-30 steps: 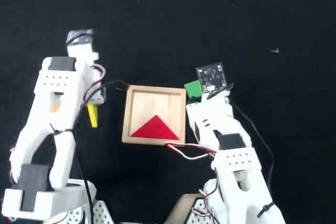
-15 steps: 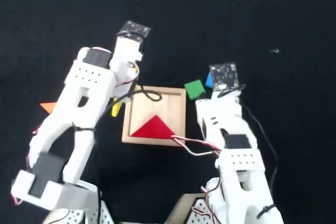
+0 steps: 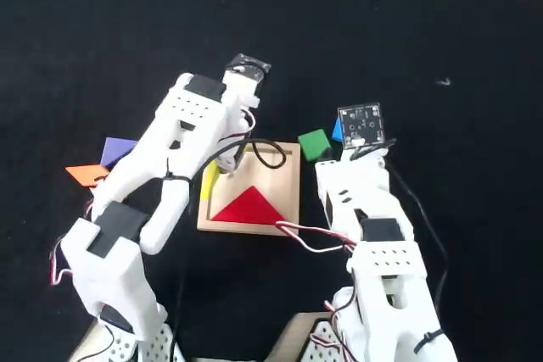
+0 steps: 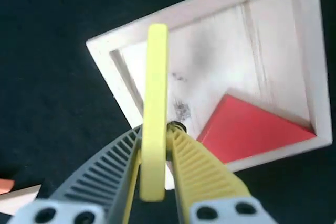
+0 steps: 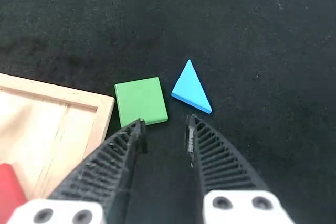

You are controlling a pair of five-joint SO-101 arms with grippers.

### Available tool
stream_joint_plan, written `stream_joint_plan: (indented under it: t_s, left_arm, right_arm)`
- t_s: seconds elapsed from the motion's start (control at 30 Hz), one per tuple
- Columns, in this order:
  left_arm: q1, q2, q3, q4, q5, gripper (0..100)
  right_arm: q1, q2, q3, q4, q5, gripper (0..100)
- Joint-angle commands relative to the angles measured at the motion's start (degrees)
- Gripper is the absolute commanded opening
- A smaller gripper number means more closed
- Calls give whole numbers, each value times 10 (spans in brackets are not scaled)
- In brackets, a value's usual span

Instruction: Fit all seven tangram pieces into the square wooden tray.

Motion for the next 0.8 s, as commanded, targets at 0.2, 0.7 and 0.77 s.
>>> stream_joint_plan:
  t_s: [0.2, 0.7, 0.77]
  left_arm:
    - [-3, -7, 55, -109, 6, 30]
    - [-4, -2, 69, -99, 127, 30]
    - [-4, -5, 75, -82, 146, 30]
  right_arm:
    - [8, 3, -5, -13, 6, 134]
    - [7, 3, -5, -13, 6, 134]
    - [7, 3, -5, -13, 6, 134]
